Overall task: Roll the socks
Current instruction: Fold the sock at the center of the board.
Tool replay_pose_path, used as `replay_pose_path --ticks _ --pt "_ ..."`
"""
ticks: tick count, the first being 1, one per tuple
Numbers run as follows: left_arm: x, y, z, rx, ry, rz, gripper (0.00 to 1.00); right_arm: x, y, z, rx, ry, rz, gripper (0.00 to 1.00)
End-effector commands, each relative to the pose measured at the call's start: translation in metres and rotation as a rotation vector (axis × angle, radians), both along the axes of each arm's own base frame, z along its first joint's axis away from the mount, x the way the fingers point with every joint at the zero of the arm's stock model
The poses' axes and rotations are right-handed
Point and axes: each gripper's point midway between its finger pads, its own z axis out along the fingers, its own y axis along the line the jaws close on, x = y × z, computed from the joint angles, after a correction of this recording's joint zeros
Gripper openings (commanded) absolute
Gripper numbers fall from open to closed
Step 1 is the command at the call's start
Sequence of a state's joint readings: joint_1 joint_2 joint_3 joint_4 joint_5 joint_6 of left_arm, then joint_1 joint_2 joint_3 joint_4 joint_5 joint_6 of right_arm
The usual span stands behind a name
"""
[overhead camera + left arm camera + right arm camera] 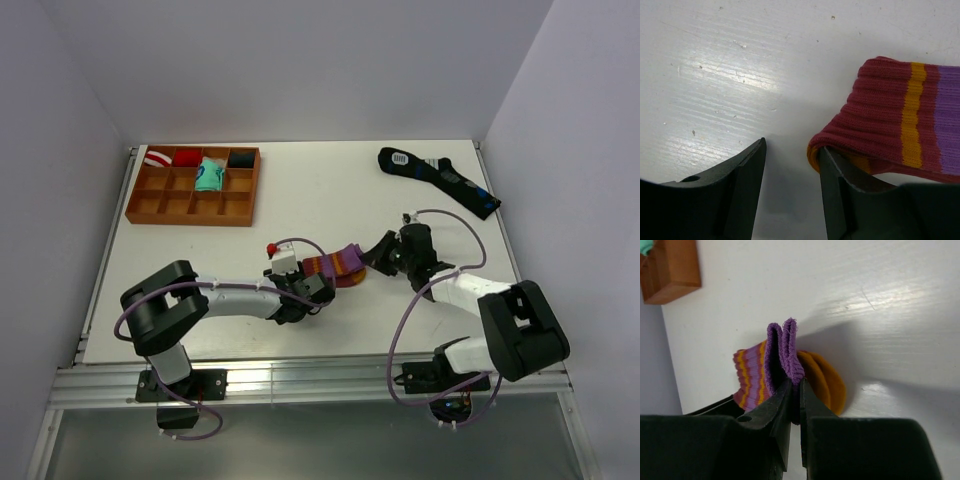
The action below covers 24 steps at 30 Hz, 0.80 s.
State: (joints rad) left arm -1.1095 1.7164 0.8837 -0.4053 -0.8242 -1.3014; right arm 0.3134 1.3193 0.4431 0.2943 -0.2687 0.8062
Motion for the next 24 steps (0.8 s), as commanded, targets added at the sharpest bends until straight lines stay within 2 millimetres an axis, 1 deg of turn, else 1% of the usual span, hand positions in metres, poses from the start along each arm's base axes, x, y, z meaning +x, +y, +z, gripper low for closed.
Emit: replay_pose_path --ticks 1,3,6,11,12,14,15,17,18,20,21,24 --pt "-0.007 0.017 0.001 0.075 0.032 -0.011 0.52 0.008 -0.011 -0.009 -0.034 -0.011 -0.059 0.0" --pt "-0.006 0.017 0.001 0.074 0.03 -0.012 0.52 0.003 -0.014 -0.017 -0.039 0.009 -0.073 0.0" --pt "-0.006 0.016 0.002 0.072 0.031 -0.015 0.52 0.0 -0.02 -0.026 -0.069 0.037 -0.095 0.0" --pt "-0.006 0.013 0.007 0.047 0.025 -0.026 0.52 -0.001 -0.021 -0.041 -0.091 0.083 -0.1 0.0" --pt "-0.007 0.013 0.012 0.038 0.017 -0.039 0.53 -0.001 -0.021 -0.042 -0.089 0.081 -0.101 0.0" --pt "-0.008 0.006 0.019 0.0 0.006 -0.064 0.54 -0.002 -0.022 -0.046 -0.092 0.088 -0.104 0.0" --pt "-0.008 0.004 0.026 -0.014 -0.004 -0.082 0.56 -0.003 -0.023 -0.048 -0.094 0.09 -0.103 0.0" --pt "-0.01 -0.001 0.035 -0.037 -0.015 -0.105 0.59 -0.005 -0.022 -0.051 -0.096 0.097 -0.097 0.0" --pt "-0.01 -0.004 0.044 -0.051 -0.029 -0.122 0.62 -0.004 -0.022 -0.051 -0.096 0.094 -0.095 0.0" --pt "-0.013 -0.008 0.054 -0.069 -0.048 -0.134 0.64 -0.005 -0.021 -0.053 -0.1 0.1 -0.09 0.0" --pt "-0.014 -0.009 0.064 -0.091 -0.061 -0.138 0.65 -0.005 -0.02 -0.053 -0.099 0.097 -0.087 0.0" --pt "-0.019 -0.012 0.083 -0.143 -0.088 -0.154 0.67 -0.005 -0.02 -0.055 -0.115 0.096 -0.082 0.0"
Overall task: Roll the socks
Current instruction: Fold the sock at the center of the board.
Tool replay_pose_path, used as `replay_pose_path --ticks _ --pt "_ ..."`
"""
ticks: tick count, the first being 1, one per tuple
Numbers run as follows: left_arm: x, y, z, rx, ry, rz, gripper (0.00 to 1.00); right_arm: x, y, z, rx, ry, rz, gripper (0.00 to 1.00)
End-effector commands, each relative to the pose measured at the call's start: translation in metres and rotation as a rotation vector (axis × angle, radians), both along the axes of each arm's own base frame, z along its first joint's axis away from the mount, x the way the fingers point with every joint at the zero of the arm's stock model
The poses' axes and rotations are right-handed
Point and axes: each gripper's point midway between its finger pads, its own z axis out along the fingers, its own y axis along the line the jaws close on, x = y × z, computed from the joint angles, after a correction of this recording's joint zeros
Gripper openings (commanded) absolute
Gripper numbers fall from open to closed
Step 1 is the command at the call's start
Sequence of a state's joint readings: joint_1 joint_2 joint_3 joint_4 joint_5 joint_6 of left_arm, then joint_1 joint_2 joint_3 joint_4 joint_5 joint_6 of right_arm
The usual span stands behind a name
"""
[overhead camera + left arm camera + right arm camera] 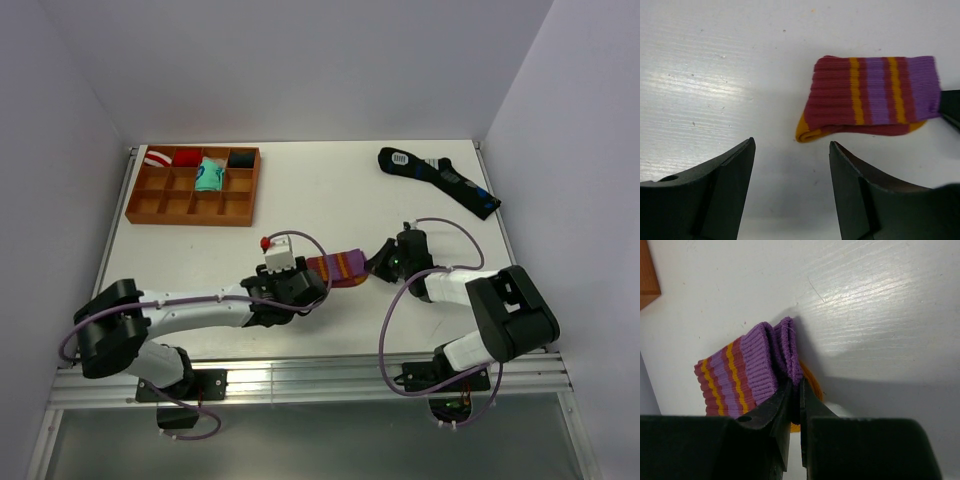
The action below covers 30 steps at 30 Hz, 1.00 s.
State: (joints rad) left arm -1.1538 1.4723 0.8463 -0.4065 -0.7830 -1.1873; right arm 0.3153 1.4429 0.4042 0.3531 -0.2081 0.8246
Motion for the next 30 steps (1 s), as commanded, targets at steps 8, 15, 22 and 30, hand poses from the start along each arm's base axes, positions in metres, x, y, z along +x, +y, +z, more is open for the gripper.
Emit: replay_pose_path --ticks 8,15,22,30 --pt "0.016 -0.007 0.029 -0.073 -0.065 -0.029 0.72 -0.003 -0.01 -0.013 -0.09 0.002 -0.02 0.0" --pt "0.053 -0.027 0.009 -0.082 -0.048 -0.117 0.77 -0.005 -0.01 -0.014 -0.096 0.01 -0.023 0.0" --pt "0.066 -0.042 0.005 -0.177 -0.053 -0.188 0.82 -0.008 -0.013 -0.014 -0.11 0.009 -0.024 0.0" --pt "0.066 -0.039 -0.023 -0.154 0.019 -0.156 0.81 -0.007 -0.014 0.012 -0.101 -0.049 -0.029 0.0"
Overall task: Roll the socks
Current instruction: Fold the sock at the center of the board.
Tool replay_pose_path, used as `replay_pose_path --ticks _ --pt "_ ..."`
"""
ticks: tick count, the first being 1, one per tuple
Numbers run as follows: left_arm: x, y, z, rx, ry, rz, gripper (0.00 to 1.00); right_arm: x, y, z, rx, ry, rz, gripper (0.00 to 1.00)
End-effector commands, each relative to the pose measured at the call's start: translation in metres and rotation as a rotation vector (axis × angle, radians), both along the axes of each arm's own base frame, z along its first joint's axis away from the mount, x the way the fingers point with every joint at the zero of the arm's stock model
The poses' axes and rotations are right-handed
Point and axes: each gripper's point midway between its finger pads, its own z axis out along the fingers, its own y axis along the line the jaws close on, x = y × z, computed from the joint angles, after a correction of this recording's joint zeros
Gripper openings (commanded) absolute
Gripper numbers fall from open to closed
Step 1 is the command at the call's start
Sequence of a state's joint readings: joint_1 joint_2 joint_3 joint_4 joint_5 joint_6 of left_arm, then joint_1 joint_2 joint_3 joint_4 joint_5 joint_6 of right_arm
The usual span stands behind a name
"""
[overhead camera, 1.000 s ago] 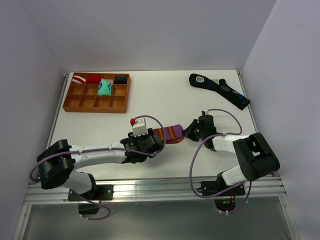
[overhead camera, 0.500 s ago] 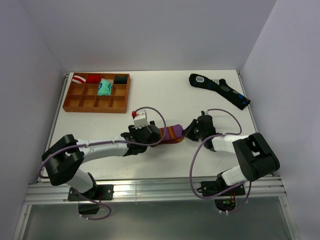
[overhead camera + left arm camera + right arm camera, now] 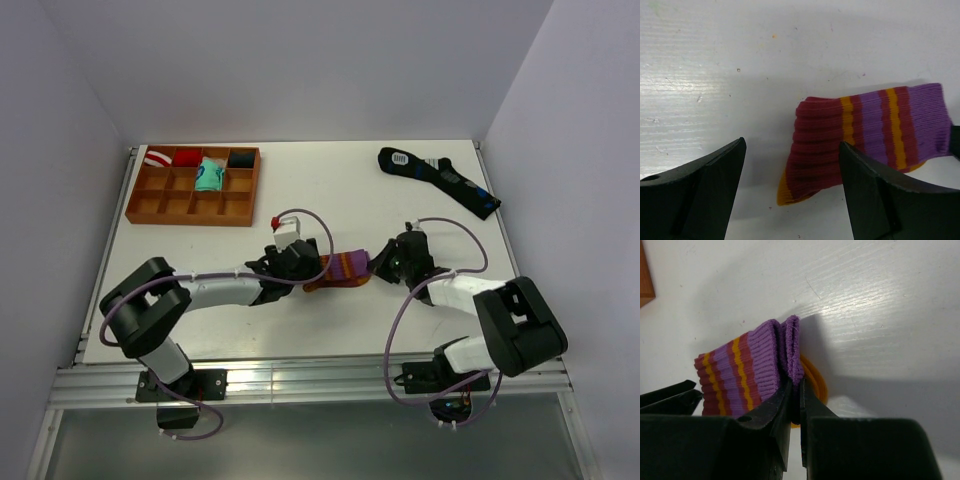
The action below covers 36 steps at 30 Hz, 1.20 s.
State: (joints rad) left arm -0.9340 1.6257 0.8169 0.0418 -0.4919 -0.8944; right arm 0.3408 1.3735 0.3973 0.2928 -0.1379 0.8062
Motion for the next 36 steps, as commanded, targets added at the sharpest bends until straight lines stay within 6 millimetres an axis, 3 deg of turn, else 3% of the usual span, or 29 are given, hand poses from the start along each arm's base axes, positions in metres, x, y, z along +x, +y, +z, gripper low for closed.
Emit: replay_pose_path --ticks 1,3,8,26,36 --pt "0.002 -0.008 -0.001 -0.04 0.007 -0.007 0.81 -0.003 -0.009 0.008 -0.055 -0.02 -0.014 0.0" --pt "0.002 -0.011 -0.002 -0.055 0.009 -0.015 0.81 -0.001 -0.007 0.016 -0.052 -0.034 -0.007 0.0" --pt "0.002 -0.015 -0.007 -0.066 0.025 -0.018 0.81 -0.007 -0.004 0.011 -0.048 -0.012 -0.002 0.0" --pt "0.007 -0.016 -0.03 -0.001 0.092 0.04 0.8 -0.036 -0.007 -0.036 -0.058 0.099 -0.026 0.0" --pt "0.004 0.007 -0.054 0.153 0.159 0.112 0.74 -0.031 -0.008 -0.036 -0.091 0.099 -0.01 0.0"
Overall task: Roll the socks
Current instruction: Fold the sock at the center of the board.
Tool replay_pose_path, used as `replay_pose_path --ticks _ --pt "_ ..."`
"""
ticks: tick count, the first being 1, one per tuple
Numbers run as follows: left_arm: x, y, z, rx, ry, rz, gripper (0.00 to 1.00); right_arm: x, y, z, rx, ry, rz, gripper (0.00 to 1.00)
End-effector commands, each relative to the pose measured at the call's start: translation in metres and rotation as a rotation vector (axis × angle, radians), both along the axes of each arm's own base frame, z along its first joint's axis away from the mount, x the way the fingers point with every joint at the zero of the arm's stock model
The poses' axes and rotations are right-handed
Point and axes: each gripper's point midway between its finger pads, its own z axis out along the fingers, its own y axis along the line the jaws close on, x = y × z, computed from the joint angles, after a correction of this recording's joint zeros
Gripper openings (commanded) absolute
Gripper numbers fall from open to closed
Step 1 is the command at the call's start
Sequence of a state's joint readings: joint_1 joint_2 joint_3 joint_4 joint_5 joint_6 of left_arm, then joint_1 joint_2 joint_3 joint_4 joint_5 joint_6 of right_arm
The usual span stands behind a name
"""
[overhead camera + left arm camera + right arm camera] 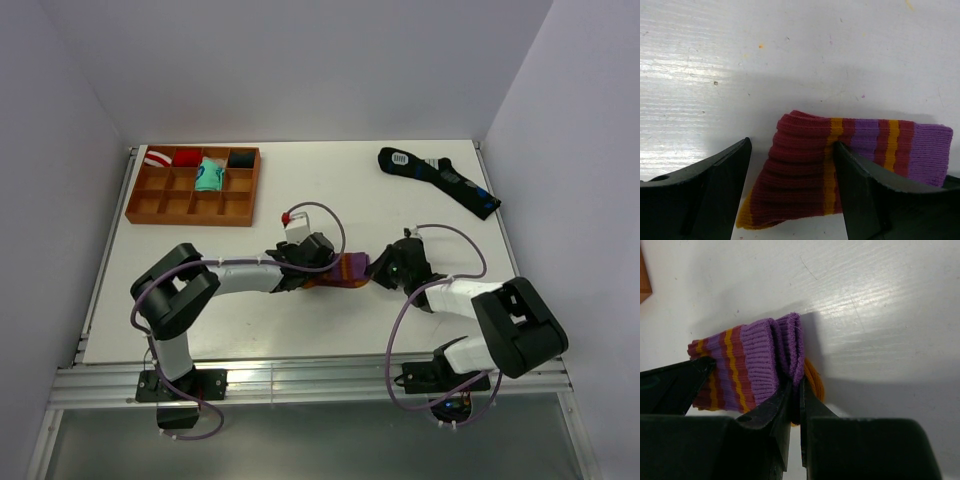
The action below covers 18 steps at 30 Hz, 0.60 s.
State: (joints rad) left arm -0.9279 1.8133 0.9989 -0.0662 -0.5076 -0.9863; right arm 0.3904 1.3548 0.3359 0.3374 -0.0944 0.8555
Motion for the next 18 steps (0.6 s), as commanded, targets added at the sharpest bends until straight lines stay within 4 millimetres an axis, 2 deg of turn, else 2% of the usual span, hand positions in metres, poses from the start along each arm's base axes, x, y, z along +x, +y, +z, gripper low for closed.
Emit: replay_pose_path --ticks 1,5,8,13,15,18 --pt "-0.017 0.03 -0.033 0.129 0.091 0.035 0.73 -0.016 -0.011 -0.028 -0.096 0.098 0.013 0.0" --pt "-0.022 0.038 -0.039 0.148 0.1 0.036 0.71 -0.013 -0.009 -0.032 -0.099 0.108 0.023 0.01" --pt "-0.025 0.05 -0.045 0.198 0.109 0.056 0.66 -0.011 -0.008 -0.032 -0.107 0.104 0.035 0.09" --pt "-0.032 0.07 -0.05 0.256 0.119 0.1 0.57 -0.004 -0.004 -0.028 -0.117 0.091 0.062 0.19" --pt "-0.037 0.079 -0.048 0.259 0.121 0.12 0.57 0.001 -0.001 -0.024 -0.124 0.081 0.08 0.23" --pt "-0.045 0.088 -0.047 0.24 0.123 0.135 0.59 0.01 0.002 -0.02 -0.138 0.075 0.1 0.23"
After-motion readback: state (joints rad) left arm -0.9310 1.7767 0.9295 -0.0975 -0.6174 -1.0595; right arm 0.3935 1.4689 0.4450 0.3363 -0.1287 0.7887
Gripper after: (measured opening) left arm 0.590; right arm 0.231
